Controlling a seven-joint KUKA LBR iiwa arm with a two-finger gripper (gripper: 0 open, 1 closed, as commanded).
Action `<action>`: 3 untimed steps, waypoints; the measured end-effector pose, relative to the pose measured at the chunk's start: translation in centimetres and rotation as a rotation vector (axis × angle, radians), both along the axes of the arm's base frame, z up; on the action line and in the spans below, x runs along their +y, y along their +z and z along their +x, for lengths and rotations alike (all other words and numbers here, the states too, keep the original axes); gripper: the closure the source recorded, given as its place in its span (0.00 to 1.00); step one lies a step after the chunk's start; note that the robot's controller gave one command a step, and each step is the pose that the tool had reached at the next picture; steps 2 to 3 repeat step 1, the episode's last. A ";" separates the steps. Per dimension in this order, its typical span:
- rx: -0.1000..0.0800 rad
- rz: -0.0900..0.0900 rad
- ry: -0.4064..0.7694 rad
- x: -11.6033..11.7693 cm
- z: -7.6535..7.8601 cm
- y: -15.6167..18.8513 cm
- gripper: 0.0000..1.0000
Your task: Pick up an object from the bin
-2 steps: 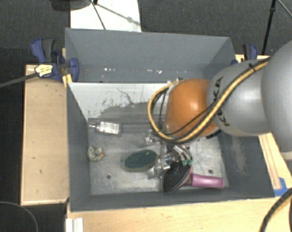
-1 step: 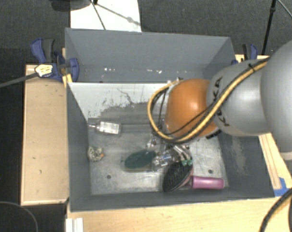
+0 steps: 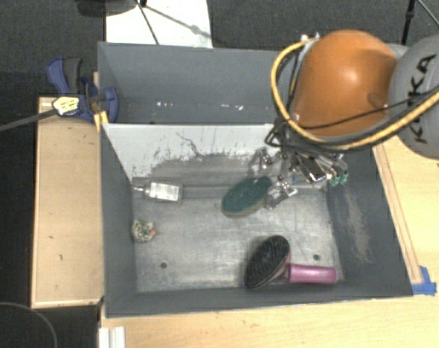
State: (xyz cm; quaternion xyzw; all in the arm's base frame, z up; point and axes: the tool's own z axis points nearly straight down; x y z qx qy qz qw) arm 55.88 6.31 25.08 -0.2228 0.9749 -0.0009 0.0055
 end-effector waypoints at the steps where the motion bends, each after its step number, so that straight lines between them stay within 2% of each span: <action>1: 0.005 -0.001 0.119 -0.5 -0.1 0.7 1.00; 3: 0.005 -0.001 0.119 -0.5 -0.1 0.7 1.00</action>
Offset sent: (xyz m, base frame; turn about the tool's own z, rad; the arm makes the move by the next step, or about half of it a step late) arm -0.0016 -0.0051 0.0064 -0.1212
